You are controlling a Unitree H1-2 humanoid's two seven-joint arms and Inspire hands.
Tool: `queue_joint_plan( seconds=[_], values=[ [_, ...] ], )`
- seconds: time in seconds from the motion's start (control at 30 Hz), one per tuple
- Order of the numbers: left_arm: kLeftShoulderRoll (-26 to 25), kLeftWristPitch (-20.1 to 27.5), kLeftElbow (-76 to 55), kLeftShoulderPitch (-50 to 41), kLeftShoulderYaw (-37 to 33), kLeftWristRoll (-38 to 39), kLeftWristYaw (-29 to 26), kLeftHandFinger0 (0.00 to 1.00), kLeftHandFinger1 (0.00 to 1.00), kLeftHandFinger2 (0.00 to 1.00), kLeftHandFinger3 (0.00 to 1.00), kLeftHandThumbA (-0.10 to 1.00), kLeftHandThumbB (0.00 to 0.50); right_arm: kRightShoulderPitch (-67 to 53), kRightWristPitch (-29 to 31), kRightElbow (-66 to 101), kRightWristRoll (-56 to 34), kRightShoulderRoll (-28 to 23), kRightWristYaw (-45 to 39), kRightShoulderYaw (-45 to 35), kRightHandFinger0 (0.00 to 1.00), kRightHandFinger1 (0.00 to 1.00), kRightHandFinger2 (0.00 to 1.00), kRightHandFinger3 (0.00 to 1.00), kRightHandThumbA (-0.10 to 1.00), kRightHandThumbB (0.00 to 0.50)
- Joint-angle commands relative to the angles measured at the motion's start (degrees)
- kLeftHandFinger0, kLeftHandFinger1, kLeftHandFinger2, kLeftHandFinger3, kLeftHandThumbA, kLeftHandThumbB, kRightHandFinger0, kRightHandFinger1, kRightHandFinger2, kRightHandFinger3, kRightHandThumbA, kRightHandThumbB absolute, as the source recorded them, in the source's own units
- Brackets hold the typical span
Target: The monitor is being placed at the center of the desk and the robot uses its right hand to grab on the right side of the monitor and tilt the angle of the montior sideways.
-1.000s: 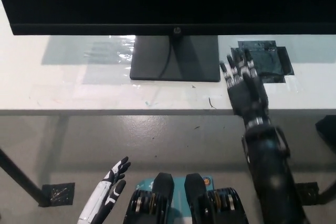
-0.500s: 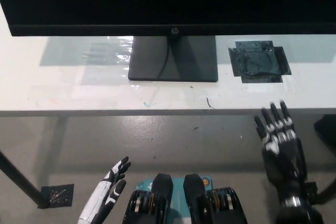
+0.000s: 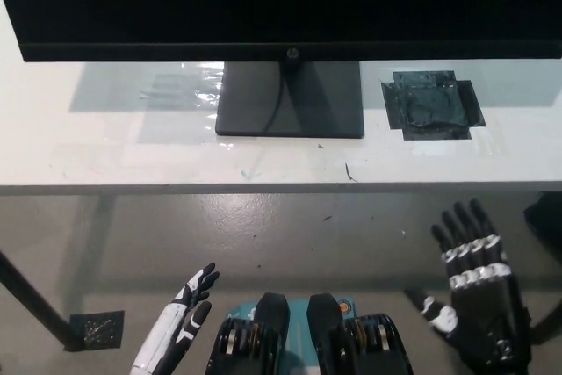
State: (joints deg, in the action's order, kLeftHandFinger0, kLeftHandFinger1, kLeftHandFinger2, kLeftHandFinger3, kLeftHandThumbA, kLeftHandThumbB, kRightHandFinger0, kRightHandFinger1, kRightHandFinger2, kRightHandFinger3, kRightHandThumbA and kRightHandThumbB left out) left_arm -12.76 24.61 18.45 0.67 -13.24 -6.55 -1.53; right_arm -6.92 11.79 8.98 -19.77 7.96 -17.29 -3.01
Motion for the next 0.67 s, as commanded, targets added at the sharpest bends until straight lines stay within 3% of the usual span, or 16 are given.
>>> queue_joint_plan(
  seconds=[0.0,0.03,0.1,0.13,0.17,0.5,0.63],
  values=[
    [-1.0,2.3,-1.1,0.3,-0.2,0.6,0.1,1.0,1.0,1.0,1.0,1.0,0.332,-0.4,15.1,0.0,34.4,-7.6,20.4,13.5,1.0,1.0,1.0,1.0,1.0,0.217],
    [-0.9,2.3,-1.1,0.1,-0.3,0.7,0.1,1.0,1.0,1.0,1.0,1.0,0.331,-0.1,15.1,-1.2,34.4,-8.0,21.3,13.8,1.0,1.0,1.0,1.0,1.0,0.219],
    [-0.8,2.3,-1.4,-0.5,-0.6,-0.2,-0.6,1.0,1.0,1.0,1.0,1.0,0.34,2.6,15.1,-8.7,36.3,-10.5,26.8,15.7,1.0,1.0,1.0,1.0,1.0,0.279],
    [-1.0,2.3,-1.7,-0.8,-0.5,-0.2,-0.5,1.0,1.0,1.0,1.0,1.0,0.34,3.2,15.1,-10.4,36.3,-10.9,27.6,16.4,1.0,1.0,1.0,1.0,1.0,0.282],
    [-1.2,2.3,-1.8,-1.0,-0.5,-0.3,-0.6,1.0,1.0,1.0,1.0,1.0,0.34,3.6,15.1,-12.1,35.4,-10.5,27.2,16.1,1.0,1.0,1.0,1.0,1.0,0.32],
    [-1.0,2.3,-1.9,-1.1,-0.4,-0.2,-0.7,1.0,1.0,1.0,1.0,1.0,0.363,7.6,15.1,-21.3,35.3,-14.3,36.3,20.7,1.0,1.0,1.0,1.0,1.0,0.307],
    [-1.3,2.3,-1.9,-1.2,-0.6,-0.7,-1.1,1.0,1.0,1.0,1.0,1.0,0.349,8.4,15.1,-22.8,34.0,-15.0,37.7,21.5,1.0,1.0,1.0,1.0,1.0,0.32]
  ],
)
